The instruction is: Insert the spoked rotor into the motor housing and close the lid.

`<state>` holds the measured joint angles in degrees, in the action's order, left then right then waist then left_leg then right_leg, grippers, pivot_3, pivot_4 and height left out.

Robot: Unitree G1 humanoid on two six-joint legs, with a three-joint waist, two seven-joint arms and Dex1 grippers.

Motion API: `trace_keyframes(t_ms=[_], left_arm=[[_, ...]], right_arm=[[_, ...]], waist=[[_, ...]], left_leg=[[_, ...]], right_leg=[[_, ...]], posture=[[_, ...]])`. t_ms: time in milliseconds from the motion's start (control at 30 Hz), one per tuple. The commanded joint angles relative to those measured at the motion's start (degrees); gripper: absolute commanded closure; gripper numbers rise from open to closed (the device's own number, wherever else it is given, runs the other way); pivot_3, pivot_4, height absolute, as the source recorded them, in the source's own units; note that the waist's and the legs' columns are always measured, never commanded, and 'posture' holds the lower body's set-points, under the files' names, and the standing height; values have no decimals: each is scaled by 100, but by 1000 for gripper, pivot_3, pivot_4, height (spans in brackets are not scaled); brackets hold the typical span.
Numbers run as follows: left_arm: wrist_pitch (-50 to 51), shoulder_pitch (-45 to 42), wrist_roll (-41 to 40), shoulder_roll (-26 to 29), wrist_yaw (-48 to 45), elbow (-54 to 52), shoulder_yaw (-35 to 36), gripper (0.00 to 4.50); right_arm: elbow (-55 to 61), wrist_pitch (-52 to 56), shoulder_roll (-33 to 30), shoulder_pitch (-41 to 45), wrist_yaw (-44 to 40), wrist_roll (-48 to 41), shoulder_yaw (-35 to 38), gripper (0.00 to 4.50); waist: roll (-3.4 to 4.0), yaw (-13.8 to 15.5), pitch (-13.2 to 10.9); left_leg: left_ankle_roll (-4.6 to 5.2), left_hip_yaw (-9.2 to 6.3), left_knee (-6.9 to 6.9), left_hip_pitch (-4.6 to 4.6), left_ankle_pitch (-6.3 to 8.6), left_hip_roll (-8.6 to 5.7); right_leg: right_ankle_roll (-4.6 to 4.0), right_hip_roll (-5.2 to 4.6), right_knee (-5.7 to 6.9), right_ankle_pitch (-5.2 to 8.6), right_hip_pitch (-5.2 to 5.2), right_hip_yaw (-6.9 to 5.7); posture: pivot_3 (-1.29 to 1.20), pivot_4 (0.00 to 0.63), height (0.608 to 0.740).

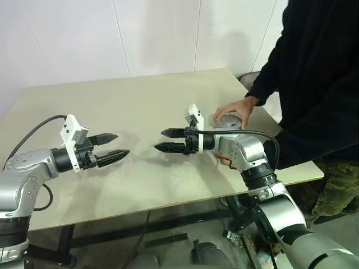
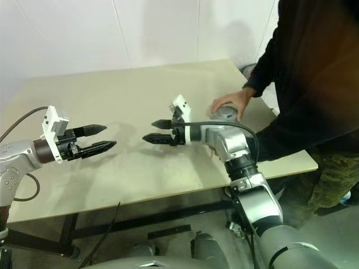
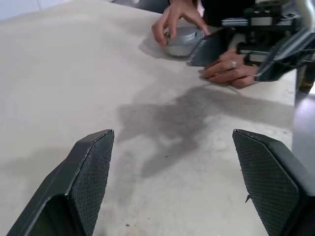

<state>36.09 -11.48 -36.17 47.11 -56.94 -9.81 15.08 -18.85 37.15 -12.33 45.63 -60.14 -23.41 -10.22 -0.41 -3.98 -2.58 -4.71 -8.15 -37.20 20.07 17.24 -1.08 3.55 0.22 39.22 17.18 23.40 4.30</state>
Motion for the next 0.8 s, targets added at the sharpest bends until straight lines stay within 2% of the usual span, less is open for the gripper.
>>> trace_keyframes(t_ms=[33, 800], left_arm=[[-11, -97, -100, 86, 22, -100, 208, 395], [-73, -78, -97, 59, 45, -32, 157, 395]], right_arm=[[48, -98, 65, 138, 37, -71, 164, 475], [259, 80, -70, 21, -84, -141, 154, 475]], waist=[[0, 0, 0], [0, 1, 0]], left_leg=[[0, 0, -1, 0, 0, 0], [0, 0, -1, 0, 0, 0]], right_leg=[[0, 0, 0, 0, 0, 0], [0, 0, 0, 0, -1, 0]], posture=[[0, 0, 740], [0, 0, 740]])
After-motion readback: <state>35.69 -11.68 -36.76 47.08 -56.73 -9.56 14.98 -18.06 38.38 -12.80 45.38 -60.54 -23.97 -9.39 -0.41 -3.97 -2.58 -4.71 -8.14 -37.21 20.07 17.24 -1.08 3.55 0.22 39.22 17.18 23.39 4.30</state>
